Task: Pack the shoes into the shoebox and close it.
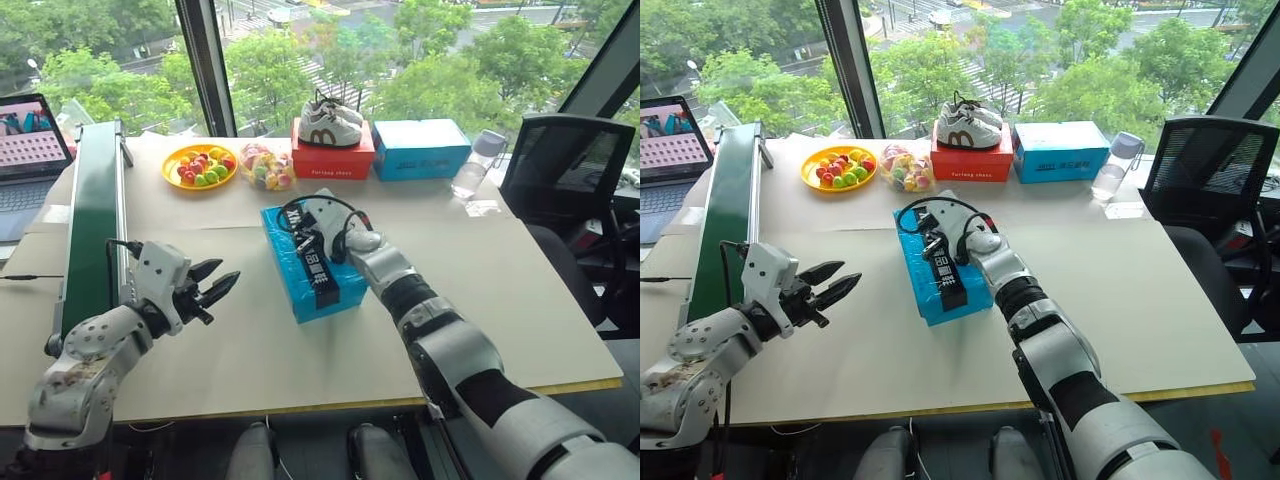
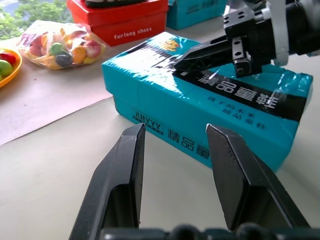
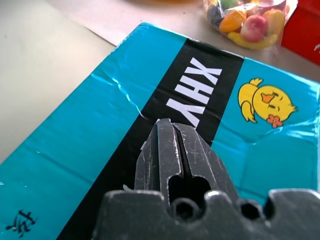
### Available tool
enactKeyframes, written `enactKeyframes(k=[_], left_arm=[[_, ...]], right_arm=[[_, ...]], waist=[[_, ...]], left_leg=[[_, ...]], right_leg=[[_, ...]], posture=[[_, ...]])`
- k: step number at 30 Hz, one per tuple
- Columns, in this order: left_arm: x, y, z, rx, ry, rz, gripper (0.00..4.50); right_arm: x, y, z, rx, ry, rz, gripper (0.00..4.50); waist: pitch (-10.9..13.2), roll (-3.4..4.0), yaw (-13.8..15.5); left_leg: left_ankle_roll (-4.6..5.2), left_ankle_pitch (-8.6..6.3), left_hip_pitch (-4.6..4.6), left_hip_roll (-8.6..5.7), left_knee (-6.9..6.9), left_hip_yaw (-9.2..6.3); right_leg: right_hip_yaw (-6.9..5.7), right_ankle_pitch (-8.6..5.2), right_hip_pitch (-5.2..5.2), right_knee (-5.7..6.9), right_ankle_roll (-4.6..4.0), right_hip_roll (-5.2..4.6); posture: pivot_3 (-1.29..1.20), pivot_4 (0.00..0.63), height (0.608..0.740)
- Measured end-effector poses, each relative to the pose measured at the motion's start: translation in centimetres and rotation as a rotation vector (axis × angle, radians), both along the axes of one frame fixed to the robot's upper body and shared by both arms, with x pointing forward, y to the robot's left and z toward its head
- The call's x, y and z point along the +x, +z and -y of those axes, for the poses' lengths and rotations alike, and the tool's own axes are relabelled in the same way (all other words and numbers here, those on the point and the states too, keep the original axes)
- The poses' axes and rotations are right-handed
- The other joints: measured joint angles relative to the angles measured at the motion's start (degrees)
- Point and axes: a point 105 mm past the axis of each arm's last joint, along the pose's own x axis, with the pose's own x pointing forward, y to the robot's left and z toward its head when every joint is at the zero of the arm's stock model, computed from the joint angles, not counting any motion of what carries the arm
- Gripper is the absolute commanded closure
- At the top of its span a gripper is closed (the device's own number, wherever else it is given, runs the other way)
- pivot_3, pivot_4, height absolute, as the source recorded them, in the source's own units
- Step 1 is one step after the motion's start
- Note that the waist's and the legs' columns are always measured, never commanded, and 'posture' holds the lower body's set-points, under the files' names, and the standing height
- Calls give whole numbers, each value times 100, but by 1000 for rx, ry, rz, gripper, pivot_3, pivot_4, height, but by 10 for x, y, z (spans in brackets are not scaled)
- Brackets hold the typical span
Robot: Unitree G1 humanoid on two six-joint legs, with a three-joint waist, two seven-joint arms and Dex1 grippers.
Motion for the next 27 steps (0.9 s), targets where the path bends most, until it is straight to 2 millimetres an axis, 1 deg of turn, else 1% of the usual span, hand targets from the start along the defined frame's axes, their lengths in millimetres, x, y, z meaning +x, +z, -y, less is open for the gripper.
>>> enactKeyframes(k=[1, 2, 3, 4, 5, 6, 7, 8, 9, 10, 12, 13, 15, 16, 17, 19, 22, 24, 27], left_arm=[[2, -1, 1, -42, 31, 5, 2434], [4, -3, 2, -85, 56, 10, 2434], [6, -3, 2, -125, 83, 17, 2434], [7, -8, -1, -160, 123, 10, 2434], [9, -11, -3, -172, 158, 9, 2434], [11, -16, -7, -185, 216, 18, 2434], [12, -22, -10, -184, 259, 13, 2434], [13, -26, -12, -176, 291, 12, 2434], [15, -35, -19, -175, 377, 7, 2434], [16, -39, -23, -175, 422, 5, 2434], [18, -46, -29, -191, 508, -5, 2434], [19, -48, -31, -193, 541, -3, 2434], [22, -52, -33, -222, 612, -1, 2434], [23, -54, -33, -233, 629, -4, 2434], [24, -57, -32, -238, 643, -15, 2434], [24, -63, -32, -251, 661, -30, 2434], [24, -71, -34, -257, 678, -54, 2434], [26, -72, -34, -259, 676, -58, 2434], [26, -70, -35, -254, 673, -48, 2434]], right_arm=[[-1, 16, 12, 163, -22, -20, 4471], [-1, 33, 30, 285, -53, -18, 4471], [-1, 49, 48, 367, -86, 2, 4471], [-2, 73, 76, 440, -138, 57, 4471], [-5, 87, 98, 482, -177, 93, 4471], [-12, 98, 127, 529, -233, 131, 4471], [-17, 100, 150, 560, -284, 141, 4471], [-20, 99, 164, 580, -323, 137, 4471], [-26, 85, 195, 554, -431, 123, 4471], [-28, 72, 209, 509, -491, 100, 4471], [-34, 30, 237, 204, -648, 58, 4471], [-37, 14, 245, 92, -695, 43, 4471], [-45, -12, 255, -48, -746, 33, 4471], [-48, -21, 254, -101, -745, 36, 4471], [-51, -29, 252, -194, -730, 62, 4471], [-56, -37, 250, -281, -702, 104, 4471], [-64, -54, 241, -256, -673, 118, 4471], [-67, -63, 239, -251, -669, 103, 4471], [-67, -65, 241, -268, -673, 112, 4471]], waist=[[2, 3, 31], [2, 3, 82], [2, 3, 130], [2, 3, 159], [2, 3, 177], [0, 2, 210], [-2, -1, 219], [-2, -2, 223], [-3, -2, 224], [-3, -2, 223], [-5, 2, 183], [-6, 3, 152], [-8, 7, 98], [-8, 7, 81], [-8, 7, 55], [-8, 7, 59], [-8, 6, 83], [-8, 6, 101], [-8, 6, 111]], left_leg=[[8, 5, -17, -1, 6, -1], [42, 26, -32, -2, 11, -4], [43, 27, -39, -4, 13, -5], [43, 26, -44, -4, 17, -6], [43, 26, -45, -5, 13, -6], [43, 25, -42, -7, 14, -6], [43, 24, -40, -6, 13, -6], [43, 24, -39, -6, 13, -6], [41, 23, -33, -6, 15, -5], [39, 22, -31, -5, 15, -5], [38, 22, -26, -7, 16, 0], [40, 22, -24, -8, 17, 1], [44, 25, -15, -10, 18, 0], [45, 26, -10, -11, 18, 0], [46, 26, -7, -13, 17, 0], [46, 26, -2, -15, 17, 0], [46, 26, -3, -16, 18, -1], [45, 26, -3, -20, 21, -1], [41, 23, -3, -24, 23, -1]], right_leg=[[0, 2, -6, 5, 6, -1], [0, 3, -13, 2, 11, 0], [-3, 4, -15, -2, 14, -1], [-5, 4, -15, -4, 16, -2], [-6, 4, -14, -11, 16, -2], [-7, 2, -8, -13, 17, -4], [-7, 2, -7, -16, 16, -4], [-7, 2, -6, -17, 16, -4], [-7, 2, -4, -15, 14, -4], [-6, 1, -4, -16, 13, -3], [2, 3, -7, -15, 9, -6], [5, 3, -7, -14, 8, -5], [16, 6, -4, -11, 14, 0], [22, 6, -2, -10, 15, 2], [30, 6, -3, -10, 16, 5], [32, 1, 6, -10, 23, 6], [35, 0, 7, -11, 27, 7], [38, 3, 9, -11, 31, 4], [39, 2, 9, -13, 29, 0]], posture=[[0, 150, 735], [0, 150, 735], [0, 150, 735], [0, 150, 735], [0, 150, 735], [0, 150, 735], [0, 150, 735], [0, 150, 735], [0, 150, 735], [0, 150, 735], [0, 150, 735], [0, 150, 735], [0, 150, 735], [0, 150, 735], [0, 150, 735], [0, 150, 735], [0, 150, 735], [0, 150, 735], [0, 150, 735]])
